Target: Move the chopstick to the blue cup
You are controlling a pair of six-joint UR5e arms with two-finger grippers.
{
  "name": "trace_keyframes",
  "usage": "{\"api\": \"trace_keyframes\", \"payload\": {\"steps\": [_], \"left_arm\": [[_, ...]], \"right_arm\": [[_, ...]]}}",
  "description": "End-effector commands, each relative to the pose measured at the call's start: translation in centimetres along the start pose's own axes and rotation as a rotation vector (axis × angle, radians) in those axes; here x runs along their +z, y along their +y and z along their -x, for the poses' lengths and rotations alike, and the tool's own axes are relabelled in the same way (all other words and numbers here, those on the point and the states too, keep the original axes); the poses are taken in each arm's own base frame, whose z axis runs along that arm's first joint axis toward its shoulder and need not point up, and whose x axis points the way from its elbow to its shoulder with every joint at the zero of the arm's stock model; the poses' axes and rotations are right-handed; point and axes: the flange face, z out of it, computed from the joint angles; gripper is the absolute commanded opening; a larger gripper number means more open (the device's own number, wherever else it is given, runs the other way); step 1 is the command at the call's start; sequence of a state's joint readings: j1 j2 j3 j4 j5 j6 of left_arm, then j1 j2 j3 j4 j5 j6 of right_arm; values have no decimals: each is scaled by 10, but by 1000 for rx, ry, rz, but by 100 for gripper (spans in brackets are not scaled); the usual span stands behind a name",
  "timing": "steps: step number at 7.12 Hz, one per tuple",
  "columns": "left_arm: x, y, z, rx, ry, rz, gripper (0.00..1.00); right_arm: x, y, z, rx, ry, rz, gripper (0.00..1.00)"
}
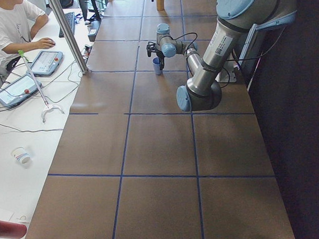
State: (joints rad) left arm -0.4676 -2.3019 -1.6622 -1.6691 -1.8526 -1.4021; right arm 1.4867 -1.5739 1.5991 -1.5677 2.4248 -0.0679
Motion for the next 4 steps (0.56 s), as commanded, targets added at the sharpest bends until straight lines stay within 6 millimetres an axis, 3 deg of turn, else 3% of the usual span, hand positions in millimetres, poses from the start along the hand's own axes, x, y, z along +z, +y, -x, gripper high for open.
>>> {"api": "trace_keyframes", "payload": {"steps": [1,3,4], "left_arm": [[-54,-2,-7,12,91,-34,100],[-51,-4,8,6,81,-36,100],[-53,-5,9,5,83,-41,100]], "right_arm": [[2,-1,6,-17,4,1,100],[-6,30,9,-17,40,-9,100],[-9,65,-23,34,76,-31,100]]}}
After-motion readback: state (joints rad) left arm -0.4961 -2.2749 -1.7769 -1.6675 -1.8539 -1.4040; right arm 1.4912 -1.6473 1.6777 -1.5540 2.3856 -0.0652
